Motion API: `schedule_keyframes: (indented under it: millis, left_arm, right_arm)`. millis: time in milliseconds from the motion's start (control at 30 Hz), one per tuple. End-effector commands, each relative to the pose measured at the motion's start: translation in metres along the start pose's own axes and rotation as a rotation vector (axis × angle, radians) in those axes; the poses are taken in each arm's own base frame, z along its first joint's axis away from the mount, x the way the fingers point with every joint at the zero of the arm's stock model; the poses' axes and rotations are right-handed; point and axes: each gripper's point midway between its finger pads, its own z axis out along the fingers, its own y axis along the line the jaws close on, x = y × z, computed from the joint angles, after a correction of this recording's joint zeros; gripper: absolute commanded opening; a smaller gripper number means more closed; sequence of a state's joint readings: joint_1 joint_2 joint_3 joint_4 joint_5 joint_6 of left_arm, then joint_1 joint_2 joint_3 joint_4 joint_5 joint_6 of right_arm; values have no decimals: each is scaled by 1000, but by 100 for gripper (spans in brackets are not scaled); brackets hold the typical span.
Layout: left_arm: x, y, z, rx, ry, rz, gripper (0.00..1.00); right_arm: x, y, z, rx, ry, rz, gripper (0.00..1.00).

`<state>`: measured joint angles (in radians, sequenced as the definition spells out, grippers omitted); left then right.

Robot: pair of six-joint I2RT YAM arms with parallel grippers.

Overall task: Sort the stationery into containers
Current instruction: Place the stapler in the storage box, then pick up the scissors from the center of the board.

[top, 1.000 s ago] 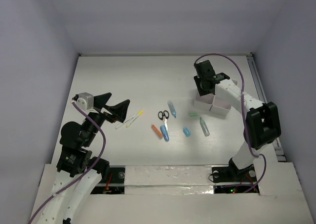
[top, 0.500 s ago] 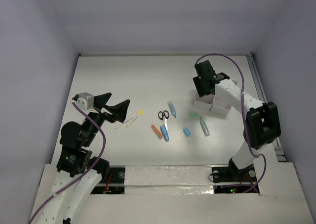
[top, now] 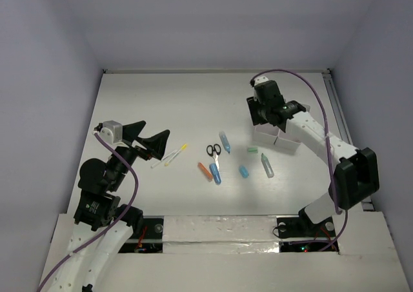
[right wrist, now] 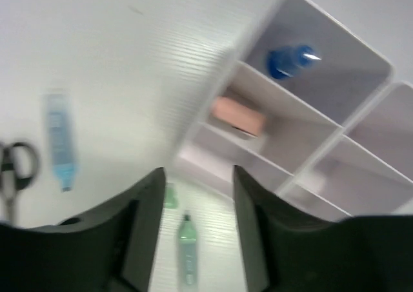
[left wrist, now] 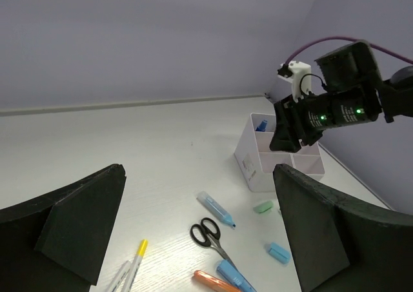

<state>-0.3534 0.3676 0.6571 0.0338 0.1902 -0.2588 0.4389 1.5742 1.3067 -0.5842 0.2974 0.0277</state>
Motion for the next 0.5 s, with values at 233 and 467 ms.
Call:
schedule_keyframes:
  millis: [233,467]
  left_arm:
    - [-27,-10,-2,28,-79,26,99]
    - [-27,-10,-2,28,-79,26,99]
  right_arm:
    - [6,200,-38,-575,-105,-71,22]
    - [34,247,-23,-620,-28,-120,27]
